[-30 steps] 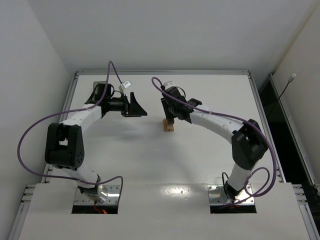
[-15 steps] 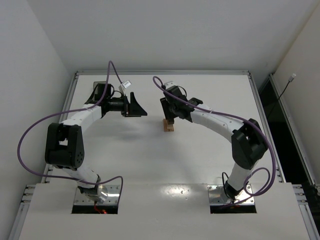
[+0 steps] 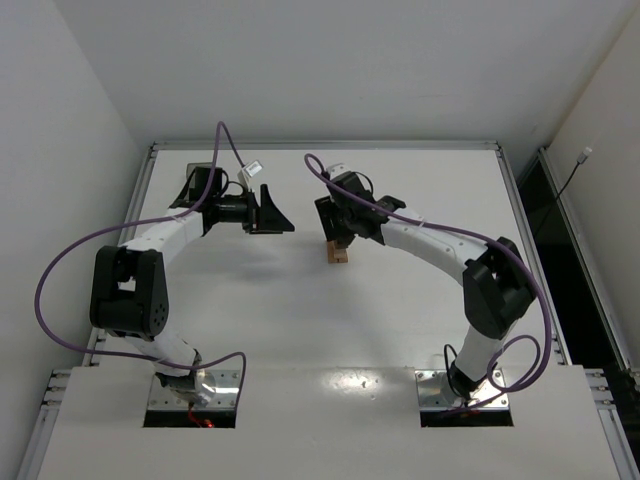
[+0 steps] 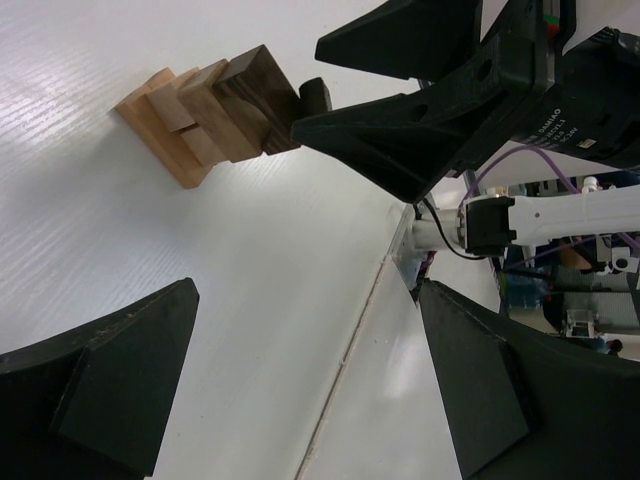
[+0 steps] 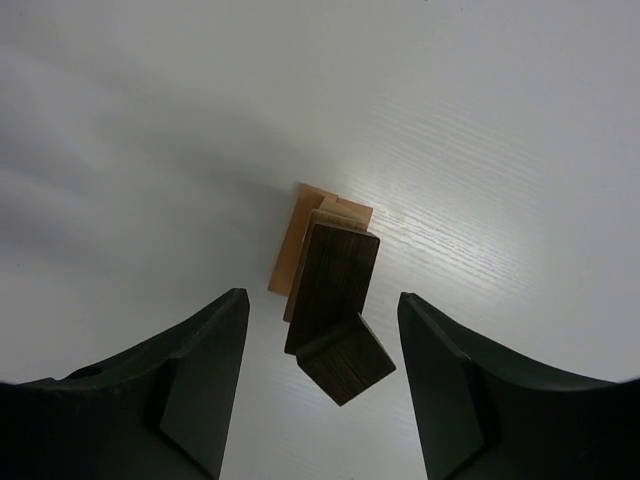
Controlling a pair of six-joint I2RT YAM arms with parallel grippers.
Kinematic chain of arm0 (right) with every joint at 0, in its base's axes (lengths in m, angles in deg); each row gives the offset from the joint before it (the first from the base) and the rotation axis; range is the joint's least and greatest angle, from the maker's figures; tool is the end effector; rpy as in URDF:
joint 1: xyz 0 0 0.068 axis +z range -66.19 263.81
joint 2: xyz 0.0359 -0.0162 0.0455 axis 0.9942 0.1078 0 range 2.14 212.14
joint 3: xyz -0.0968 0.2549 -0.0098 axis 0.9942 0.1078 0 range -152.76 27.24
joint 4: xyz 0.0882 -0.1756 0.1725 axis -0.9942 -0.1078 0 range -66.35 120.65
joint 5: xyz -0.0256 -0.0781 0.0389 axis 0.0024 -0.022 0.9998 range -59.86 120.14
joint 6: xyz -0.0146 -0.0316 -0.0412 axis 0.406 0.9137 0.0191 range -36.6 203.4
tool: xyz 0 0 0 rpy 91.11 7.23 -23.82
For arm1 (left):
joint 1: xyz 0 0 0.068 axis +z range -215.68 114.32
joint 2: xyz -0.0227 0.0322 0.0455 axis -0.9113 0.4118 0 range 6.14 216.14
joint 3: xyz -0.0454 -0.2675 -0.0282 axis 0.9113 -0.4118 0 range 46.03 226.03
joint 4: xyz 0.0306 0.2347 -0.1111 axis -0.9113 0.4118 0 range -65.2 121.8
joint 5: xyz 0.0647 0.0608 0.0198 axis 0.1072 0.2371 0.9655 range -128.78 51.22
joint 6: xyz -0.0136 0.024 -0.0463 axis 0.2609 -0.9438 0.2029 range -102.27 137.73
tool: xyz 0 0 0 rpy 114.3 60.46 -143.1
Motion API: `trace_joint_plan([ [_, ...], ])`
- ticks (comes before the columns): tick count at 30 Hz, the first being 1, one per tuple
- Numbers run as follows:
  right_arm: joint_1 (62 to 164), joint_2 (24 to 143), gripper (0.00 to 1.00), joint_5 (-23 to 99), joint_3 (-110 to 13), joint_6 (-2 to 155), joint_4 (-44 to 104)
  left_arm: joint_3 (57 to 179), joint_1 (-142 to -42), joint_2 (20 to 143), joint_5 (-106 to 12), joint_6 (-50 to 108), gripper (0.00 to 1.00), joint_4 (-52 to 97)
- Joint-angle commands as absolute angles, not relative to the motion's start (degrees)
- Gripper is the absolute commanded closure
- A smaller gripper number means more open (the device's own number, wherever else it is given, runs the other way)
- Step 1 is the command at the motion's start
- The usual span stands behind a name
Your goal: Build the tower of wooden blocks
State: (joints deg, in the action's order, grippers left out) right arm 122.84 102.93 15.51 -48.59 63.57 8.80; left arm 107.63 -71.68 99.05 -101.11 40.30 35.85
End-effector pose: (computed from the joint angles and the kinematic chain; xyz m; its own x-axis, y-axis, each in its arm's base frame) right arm 0.3095 0.2393 0.2448 -0.6939 -0.1399 -0.7064 -0.2546 0.9653 0.0589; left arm 0.3357 -0.0670 0.2400 -0.8872 -0.0859 -0.4534 0.3887 0.3905 -0.8345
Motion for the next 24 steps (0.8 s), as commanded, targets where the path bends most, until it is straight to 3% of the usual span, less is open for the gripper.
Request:
trace_joint_plan([
  [1, 122.57, 100.58, 0.42, 16.43, -48.43, 64.59, 11.14, 109.14, -71.4, 99.39, -102.68, 40.14, 0.09, 33.51],
  [11, 122.57, 98.29, 0.3, 19.5, -50.1, 69.78, 10.61, 108.61, -71.4, 98.87, -102.68, 40.14, 0.09, 33.51],
  [16, 119.68, 96.1, 0.29, 19.51, -53.17, 73.72, 9.3, 109.39, -71.4, 97.73, -101.02, 37.95, 0.04, 35.87],
  [20, 113.71, 93.64, 0.27, 18.98, -53.88, 75.14, 8.76, 111.16, -71.4, 97.72, -95.83, 32.77, 0.02, 43.6],
  [24, 105.01, 90.83, 0.23, 22.3, -53.01, 77.41, 8.24, 110.45, -71.4, 95.44, -81.91, 28.29, 0.01, 46.07],
])
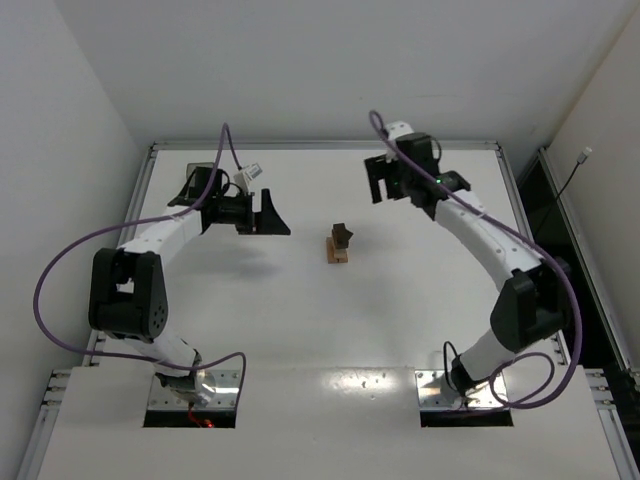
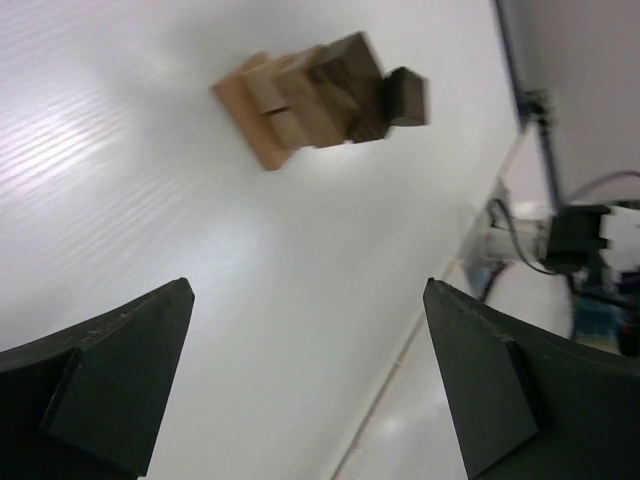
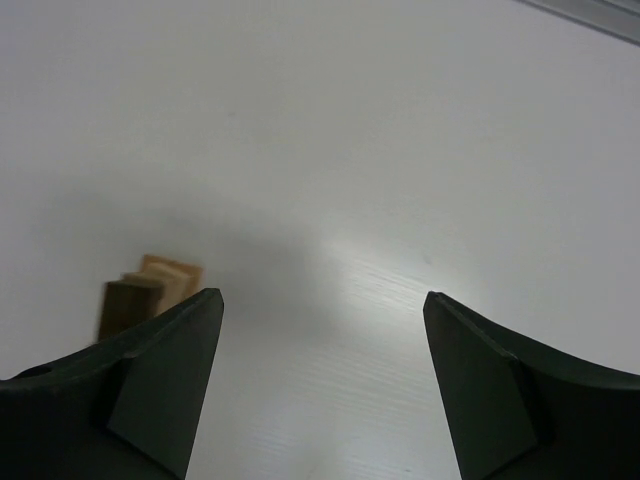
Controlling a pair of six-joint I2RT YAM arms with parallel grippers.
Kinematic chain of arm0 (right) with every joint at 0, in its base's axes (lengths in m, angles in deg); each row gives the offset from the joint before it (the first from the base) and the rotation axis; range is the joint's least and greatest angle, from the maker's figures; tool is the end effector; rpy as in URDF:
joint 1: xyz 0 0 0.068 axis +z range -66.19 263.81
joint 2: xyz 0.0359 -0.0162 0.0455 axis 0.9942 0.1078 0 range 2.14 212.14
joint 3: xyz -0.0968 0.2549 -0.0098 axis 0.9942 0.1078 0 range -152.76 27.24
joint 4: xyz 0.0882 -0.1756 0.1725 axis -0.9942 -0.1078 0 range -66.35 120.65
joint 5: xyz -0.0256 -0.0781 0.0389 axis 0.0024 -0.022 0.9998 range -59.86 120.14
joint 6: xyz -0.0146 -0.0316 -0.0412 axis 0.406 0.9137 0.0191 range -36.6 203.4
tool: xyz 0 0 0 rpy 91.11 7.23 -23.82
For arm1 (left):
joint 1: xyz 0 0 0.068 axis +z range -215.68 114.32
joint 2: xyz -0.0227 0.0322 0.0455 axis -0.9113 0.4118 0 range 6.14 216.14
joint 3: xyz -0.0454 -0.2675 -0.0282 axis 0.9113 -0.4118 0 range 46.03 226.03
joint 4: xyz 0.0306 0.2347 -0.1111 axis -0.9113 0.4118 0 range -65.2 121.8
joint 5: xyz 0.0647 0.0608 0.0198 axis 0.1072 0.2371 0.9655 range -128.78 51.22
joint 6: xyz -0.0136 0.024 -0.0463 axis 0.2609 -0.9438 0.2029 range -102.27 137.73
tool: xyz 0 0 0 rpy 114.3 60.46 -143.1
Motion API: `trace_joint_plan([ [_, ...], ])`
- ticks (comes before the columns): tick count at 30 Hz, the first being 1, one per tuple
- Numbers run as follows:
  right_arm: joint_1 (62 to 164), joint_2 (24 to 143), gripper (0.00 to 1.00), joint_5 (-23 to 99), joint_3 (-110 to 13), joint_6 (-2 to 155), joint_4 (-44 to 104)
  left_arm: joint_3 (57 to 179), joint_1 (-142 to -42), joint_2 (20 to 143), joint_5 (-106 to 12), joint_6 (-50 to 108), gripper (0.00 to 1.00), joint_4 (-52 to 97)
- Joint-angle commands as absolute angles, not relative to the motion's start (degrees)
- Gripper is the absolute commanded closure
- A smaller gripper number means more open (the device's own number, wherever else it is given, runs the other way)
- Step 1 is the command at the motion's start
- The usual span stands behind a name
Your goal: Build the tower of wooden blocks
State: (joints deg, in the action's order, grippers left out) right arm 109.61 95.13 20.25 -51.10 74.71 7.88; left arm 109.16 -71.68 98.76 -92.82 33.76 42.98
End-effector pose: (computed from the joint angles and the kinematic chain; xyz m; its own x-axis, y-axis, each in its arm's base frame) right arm 0.3382 0.1567 0.3070 -0.5870 -0.1183 -0.8009 -0.2196 0.9754 0.0168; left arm 0.3340 -0.0641 0.2386 -0.8732 -0.0712 -0.4821 0.3770 0.5280 -0.7610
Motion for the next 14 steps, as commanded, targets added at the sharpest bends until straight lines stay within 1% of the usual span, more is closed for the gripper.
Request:
trace_joint_plan([
  [1, 101.86, 90.82, 0.21, 22.84, -52.22, 79.08, 7.1, 109.84, -71.4, 94.92, -79.76, 27.41, 0.01, 46.07],
  [2, 100.26, 89.42, 0.21, 23.72, -51.08, 79.09, 6.4, 109.23, -71.4, 94.91, -75.74, 26.7, 0.01, 46.77],
  [4, 95.62, 88.71, 0.19, 26.53, -49.23, 81.8, 4.65, 108.01, -71.4, 95.44, -72.46, 25.9, 0.01, 46.78],
  [7, 91.74, 84.95, 0.17, 29.51, -43.61, 84.87, 3.41, 106.24, -70.87, 95.44, -65.96, 25.9, 0.01, 44.67],
  [11, 89.18, 79.85, 0.16, 31.9, -35.09, 85.69, 3.93, 106.32, -70.87, 95.44, -62.25, 24.86, 0.01, 43.96],
  [14, 87.77, 77.81, 0.14, 34.09, -32.88, 87.08, 3.93, 106.32, -70.87, 96.93, -60.49, 23.54, 0.01, 44.67],
])
